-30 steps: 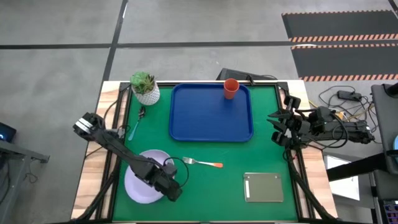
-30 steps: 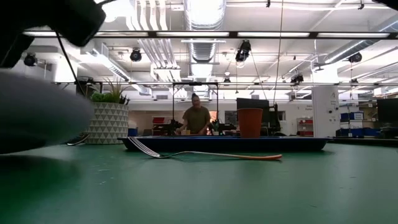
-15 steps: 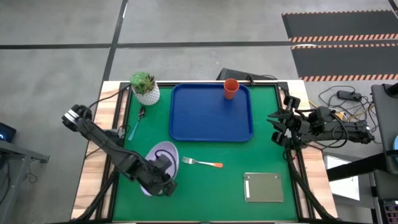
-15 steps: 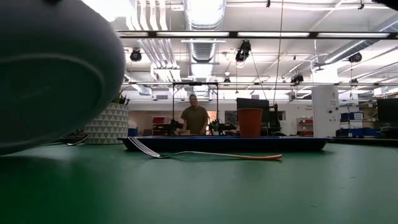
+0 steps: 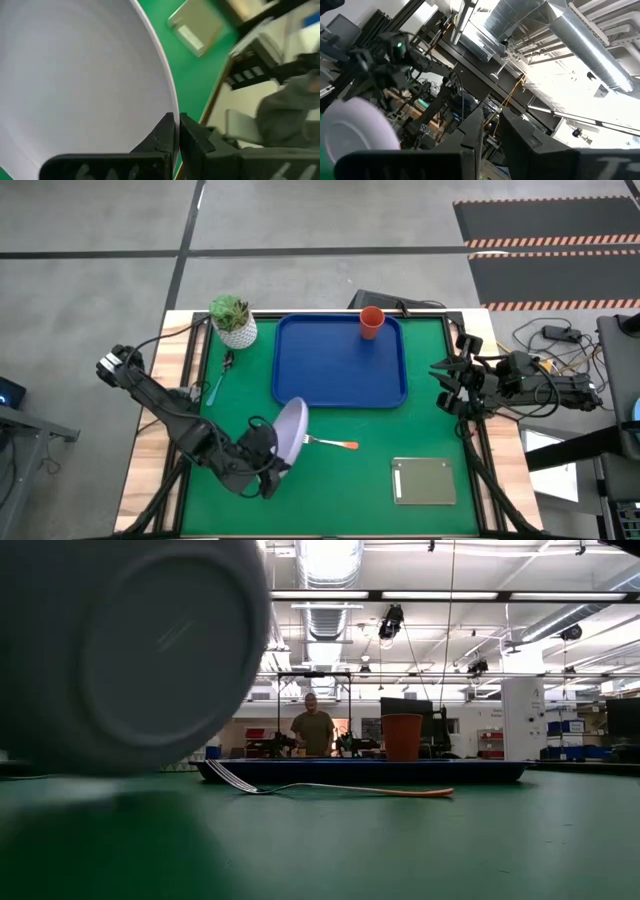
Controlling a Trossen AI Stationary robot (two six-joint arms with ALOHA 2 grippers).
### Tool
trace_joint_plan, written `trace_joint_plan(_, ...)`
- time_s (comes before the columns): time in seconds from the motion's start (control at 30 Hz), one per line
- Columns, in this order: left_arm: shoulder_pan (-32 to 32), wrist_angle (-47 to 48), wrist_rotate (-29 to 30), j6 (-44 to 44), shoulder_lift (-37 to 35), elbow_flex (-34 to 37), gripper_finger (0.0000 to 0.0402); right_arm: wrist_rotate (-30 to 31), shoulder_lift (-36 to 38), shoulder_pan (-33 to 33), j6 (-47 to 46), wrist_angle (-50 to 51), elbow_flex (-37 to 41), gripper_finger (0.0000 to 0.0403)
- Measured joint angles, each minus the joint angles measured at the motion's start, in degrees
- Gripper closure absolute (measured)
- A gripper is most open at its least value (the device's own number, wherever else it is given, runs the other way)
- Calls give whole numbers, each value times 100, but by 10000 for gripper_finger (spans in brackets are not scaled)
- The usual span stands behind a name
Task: Pick and place plate/cup/fork/spoon on tray
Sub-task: Put the purple plate on top of the blue serving tray
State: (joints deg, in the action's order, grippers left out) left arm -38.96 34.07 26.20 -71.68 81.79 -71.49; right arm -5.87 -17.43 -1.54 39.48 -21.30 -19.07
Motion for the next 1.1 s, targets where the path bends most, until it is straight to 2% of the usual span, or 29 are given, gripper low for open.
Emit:
trace_joint_plan(0.2,-4,-249,647,1557,4,-526,400,-2,1,0,-59,0,0,351)
trace_joint_plan(0.33,-1,-1076,864,3139,20,-567,401,-1,0,1,-61,-1,0,351)
trace_joint_plan(0.43,81,-1413,978,3945,19,-508,401,-2,0,0,-61,0,0,351)
trace_joint_plan(0.6,362,-1379,1385,4595,25,-409,401,-1,0,1,-57,0,0,351)
trace_joint_plan(0.83,1106,-1365,1403,5248,121,-152,401,0,0,1,-49,0,0,351)
trace_joint_plan(1.1,2310,-1329,536,5465,767,154,401,407,0,1,-47,38,0,351)
